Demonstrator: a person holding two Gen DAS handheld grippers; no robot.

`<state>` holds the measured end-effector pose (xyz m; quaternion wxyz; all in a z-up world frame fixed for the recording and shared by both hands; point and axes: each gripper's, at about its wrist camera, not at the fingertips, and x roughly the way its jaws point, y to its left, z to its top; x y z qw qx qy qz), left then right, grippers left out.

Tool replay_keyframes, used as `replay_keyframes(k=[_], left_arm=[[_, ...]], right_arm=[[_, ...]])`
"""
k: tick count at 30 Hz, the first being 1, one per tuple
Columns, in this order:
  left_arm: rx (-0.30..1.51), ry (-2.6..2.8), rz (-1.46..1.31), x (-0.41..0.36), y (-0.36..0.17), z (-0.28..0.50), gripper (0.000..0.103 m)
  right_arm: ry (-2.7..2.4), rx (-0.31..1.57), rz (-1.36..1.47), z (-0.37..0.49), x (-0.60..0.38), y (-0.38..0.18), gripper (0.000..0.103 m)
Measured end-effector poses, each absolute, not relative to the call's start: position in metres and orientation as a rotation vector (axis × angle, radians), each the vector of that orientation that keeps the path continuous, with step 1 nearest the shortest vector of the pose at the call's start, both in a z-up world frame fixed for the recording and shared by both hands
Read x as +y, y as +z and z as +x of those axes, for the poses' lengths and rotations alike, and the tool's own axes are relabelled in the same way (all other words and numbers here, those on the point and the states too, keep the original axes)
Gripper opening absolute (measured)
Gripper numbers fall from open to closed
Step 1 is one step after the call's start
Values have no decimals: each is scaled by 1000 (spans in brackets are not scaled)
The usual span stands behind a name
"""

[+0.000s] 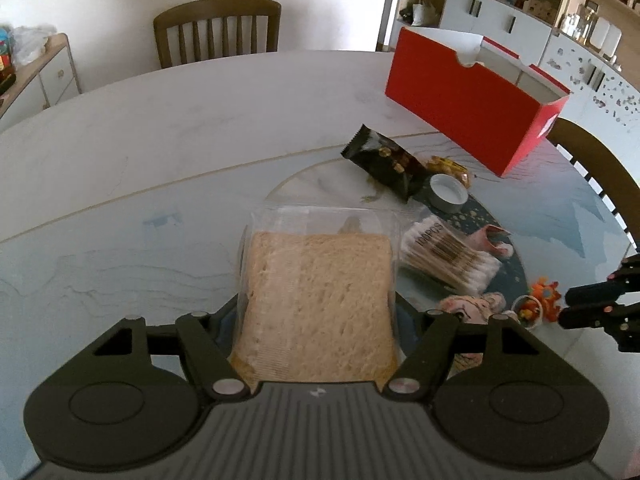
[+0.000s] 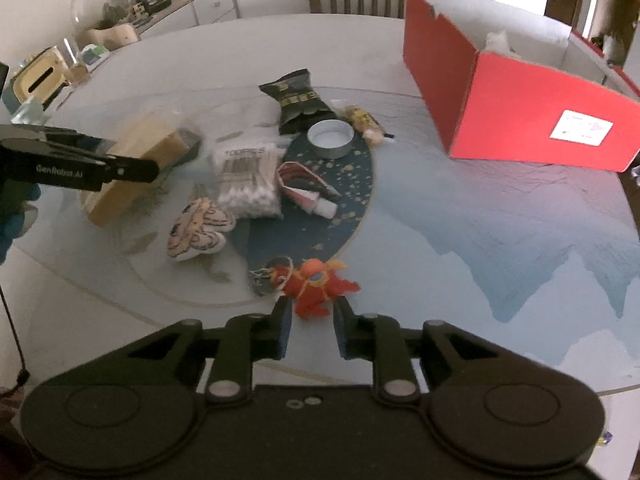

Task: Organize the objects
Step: 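Grasp the bagged bread with the left tool while the right tool grasps the orange plush keychain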

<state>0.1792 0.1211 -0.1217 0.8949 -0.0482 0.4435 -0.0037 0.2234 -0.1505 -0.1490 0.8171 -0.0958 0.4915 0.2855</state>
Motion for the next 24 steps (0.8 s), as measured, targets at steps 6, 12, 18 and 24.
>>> replay_keyframes(k=[6,12,18,24], left_arm=[[918,6,-89,118,-120,175,72],[918,16,-102,120,-119,171,72],[913,19,-107,119,-117,170,72],[908,22,-111,120,-115,169,72]], right_arm=[[620,1031,-202,227,-145,-151,81],[629,1040,-266,235,-137,-161,78],[643,1024,-303,231,-126,-166,74],[648,993,-356,228,-123,-166,60]])
